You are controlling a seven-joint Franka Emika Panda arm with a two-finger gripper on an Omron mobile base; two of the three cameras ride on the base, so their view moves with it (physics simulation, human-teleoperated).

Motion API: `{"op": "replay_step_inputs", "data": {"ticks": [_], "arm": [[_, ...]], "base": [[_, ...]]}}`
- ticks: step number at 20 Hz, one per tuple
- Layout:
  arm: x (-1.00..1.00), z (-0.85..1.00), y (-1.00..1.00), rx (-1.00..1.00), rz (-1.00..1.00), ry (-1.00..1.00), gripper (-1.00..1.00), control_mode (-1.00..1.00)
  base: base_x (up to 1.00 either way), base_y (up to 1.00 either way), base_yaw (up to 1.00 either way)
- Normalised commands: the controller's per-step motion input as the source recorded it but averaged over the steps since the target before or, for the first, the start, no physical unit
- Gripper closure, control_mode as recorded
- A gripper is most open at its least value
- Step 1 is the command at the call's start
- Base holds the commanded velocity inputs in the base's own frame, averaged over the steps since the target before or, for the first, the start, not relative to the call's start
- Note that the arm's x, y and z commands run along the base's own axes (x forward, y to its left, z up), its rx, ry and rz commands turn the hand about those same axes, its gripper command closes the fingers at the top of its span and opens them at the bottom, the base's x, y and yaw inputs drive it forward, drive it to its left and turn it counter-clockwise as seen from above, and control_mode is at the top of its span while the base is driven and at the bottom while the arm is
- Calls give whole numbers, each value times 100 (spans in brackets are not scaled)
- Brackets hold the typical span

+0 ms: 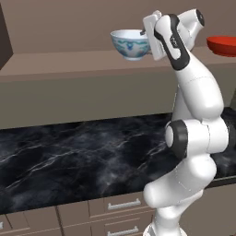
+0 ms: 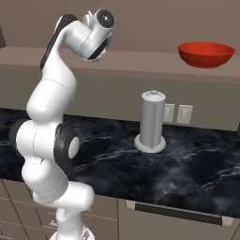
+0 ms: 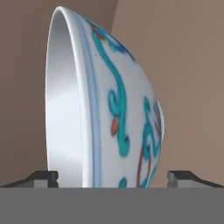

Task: Pick up the bowls from the cabinet and place each bowl in front of a stool on the dining counter.

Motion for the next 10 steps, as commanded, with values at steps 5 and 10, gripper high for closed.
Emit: {"op": "replay_step_inputs", "data": {"ticks": [5, 10], "arm": [[7, -16, 4, 0, 1, 8, 100, -100], [0, 0, 0, 0, 0, 2, 100, -100]], "base": [[0, 0, 0], [0, 0, 0]]}}
